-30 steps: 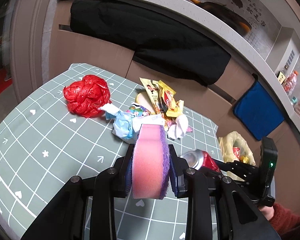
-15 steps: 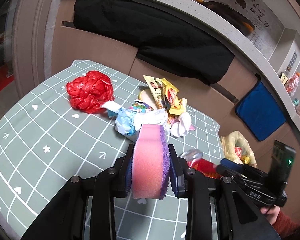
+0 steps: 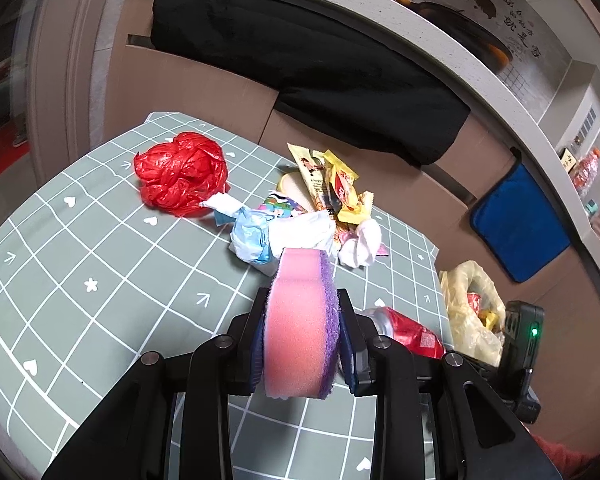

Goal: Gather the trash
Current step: 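Carry the sponge and red can over the yellow bin with both grippers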

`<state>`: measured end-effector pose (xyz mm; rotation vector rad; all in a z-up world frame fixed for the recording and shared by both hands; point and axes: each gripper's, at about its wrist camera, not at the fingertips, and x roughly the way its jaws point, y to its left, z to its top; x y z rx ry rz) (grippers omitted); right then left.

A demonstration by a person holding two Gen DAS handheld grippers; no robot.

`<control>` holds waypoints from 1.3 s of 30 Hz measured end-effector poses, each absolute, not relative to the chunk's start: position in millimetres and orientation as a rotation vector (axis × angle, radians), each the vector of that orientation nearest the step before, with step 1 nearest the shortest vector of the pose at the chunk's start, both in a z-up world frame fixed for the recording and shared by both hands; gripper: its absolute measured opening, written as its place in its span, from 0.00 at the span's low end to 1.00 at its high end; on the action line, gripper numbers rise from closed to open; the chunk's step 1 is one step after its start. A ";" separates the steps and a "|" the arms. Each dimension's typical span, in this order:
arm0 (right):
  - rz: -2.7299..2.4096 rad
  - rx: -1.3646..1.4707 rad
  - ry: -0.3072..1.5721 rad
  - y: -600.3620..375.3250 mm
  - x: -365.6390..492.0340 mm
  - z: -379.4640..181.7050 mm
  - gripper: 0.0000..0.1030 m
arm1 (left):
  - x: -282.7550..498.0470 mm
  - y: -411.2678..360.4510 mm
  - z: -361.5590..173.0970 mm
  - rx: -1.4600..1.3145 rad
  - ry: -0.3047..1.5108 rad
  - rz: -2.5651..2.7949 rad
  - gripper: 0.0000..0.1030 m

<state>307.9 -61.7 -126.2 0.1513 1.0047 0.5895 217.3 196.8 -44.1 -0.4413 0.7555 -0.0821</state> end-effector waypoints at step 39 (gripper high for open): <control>0.275 -0.043 0.392 -230.7 288.9 87.5 0.53 | 285.0 -33.1 67.3 -0.132 0.475 -0.389 0.31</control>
